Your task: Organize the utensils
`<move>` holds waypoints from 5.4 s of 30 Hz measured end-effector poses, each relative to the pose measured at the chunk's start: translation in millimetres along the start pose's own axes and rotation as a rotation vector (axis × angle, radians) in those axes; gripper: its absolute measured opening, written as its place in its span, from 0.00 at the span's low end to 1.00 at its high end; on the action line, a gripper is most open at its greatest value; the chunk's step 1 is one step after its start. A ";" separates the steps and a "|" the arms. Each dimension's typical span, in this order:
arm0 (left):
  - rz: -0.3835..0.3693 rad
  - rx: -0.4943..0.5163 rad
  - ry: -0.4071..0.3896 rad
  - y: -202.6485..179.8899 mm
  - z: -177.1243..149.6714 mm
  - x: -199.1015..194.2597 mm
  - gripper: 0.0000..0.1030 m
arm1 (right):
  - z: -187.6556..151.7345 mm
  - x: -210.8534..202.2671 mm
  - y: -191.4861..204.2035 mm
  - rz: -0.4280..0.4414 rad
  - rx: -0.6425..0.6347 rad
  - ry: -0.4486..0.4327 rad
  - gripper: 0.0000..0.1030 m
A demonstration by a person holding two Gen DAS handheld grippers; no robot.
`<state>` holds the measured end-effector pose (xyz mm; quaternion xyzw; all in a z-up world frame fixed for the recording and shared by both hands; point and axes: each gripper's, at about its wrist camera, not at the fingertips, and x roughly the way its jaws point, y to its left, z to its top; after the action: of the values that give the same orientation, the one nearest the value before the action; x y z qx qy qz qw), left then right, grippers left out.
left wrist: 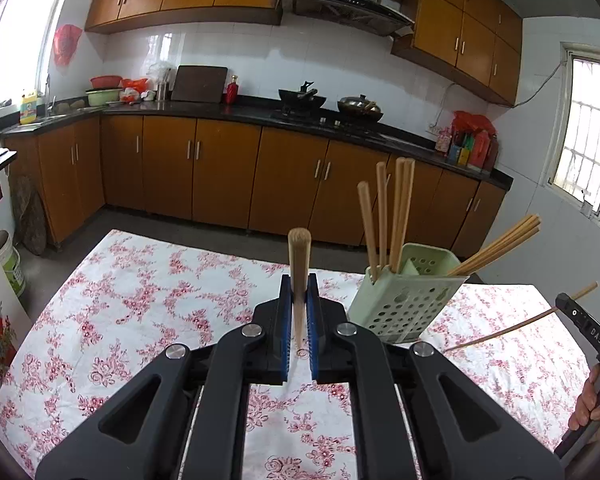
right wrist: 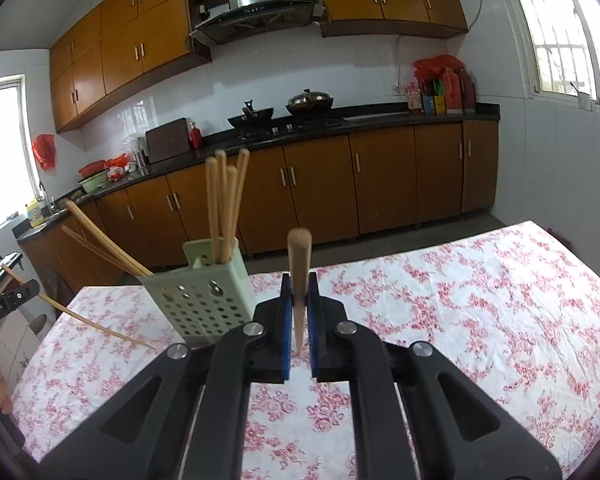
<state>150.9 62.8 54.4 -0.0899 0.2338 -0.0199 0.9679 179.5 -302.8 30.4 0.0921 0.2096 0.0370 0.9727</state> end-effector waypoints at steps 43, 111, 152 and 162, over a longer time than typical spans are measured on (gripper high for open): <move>-0.136 -0.011 -0.107 -75.2 65.4 35.1 0.07 | 94.1 49.8 69.5 0.142 -0.030 -0.092 0.11; 0.093 0.149 -0.146 -42.5 -109.9 -89.7 0.98 | -101.0 -88.8 69.5 -0.062 -0.196 -0.071 0.96; 0.072 0.153 -0.129 -44.8 -111.4 -87.1 0.98 | -98.9 -85.7 63.8 -0.066 -0.172 -0.062 0.96; 0.072 0.153 -0.129 -45.0 -111.2 -87.3 0.98 | -99.1 -85.8 63.3 -0.066 -0.171 -0.062 0.96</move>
<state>22.6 7.2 4.6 -0.0085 0.1719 0.0031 0.9851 58.3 -234.1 -11.5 0.0030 0.1785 0.0198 0.9837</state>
